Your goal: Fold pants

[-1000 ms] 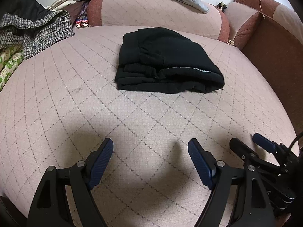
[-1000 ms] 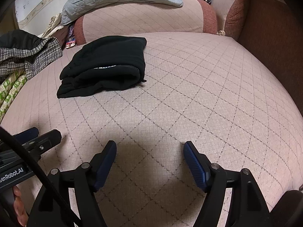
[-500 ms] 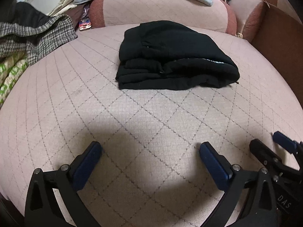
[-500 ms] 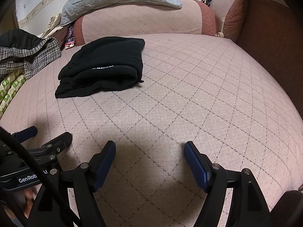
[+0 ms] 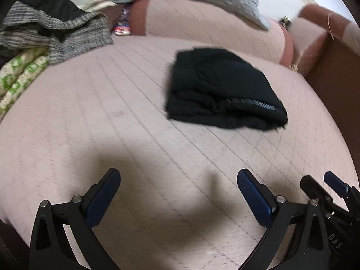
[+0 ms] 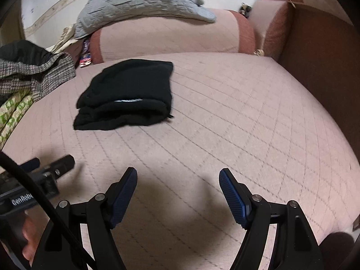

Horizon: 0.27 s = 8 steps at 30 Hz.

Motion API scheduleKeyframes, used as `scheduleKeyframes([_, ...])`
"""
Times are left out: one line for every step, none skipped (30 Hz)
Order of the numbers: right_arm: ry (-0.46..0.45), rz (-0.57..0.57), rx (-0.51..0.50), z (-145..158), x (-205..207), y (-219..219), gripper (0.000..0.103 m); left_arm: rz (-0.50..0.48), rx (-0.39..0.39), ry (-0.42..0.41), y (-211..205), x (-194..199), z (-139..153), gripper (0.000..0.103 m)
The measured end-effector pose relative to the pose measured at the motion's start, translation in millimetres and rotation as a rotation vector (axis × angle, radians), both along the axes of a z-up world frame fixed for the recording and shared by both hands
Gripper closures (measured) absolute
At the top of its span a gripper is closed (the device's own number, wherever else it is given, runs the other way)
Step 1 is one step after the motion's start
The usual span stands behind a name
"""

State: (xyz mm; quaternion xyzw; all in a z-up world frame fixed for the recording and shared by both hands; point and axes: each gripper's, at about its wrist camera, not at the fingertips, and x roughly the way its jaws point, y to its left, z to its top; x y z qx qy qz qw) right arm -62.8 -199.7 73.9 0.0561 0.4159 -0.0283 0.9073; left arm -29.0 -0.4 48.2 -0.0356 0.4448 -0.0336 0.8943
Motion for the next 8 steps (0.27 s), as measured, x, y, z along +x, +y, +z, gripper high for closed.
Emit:
scheduleKeyframes([-0.001,0.01,-0.004,1.5,0.2,4.0,0.023,0.009,-0.001,-0.011,4.1,-0.4,2.9,0.0])
scheduleKeyframes([0.001,0.029,-0.014,2.6,1.6,11.2,0.023,0.017,-0.004,-0.016,8.3,0.9,5.2,0.0])
scheduleKeyframes([0.002,0.042,-0.023,3.0,2.5,16.5,0.023,0.025,-0.011,-0.018,14.1,1.9,6.9,0.0])
scheduleKeyframes([0.003,0.053,-0.03,3.1,3.4,21.1,0.023,0.03,-0.016,-0.015,17.4,2.3,7.1,0.0])
scheduleKeyframes([0.005,0.059,-0.033,2.7,3.7,23.9,0.023,0.047,-0.026,-0.005,23.7,4.1,6.6,0.0])
scheduleKeyframes([0.009,0.069,-0.034,2.1,4.5,27.6,0.023,0.061,-0.038,0.004,29.0,6.4,5.5,0.0])
scheduleKeyframes([0.012,0.075,-0.035,1.1,4.7,29.9,0.023,0.072,-0.051,0.013,33.5,8.4,4.4,0.0])
scheduleKeyframes([0.014,0.078,-0.036,0.4,4.9,31.4,0.023,0.088,-0.068,0.027,39.4,11.6,2.7,0.0])
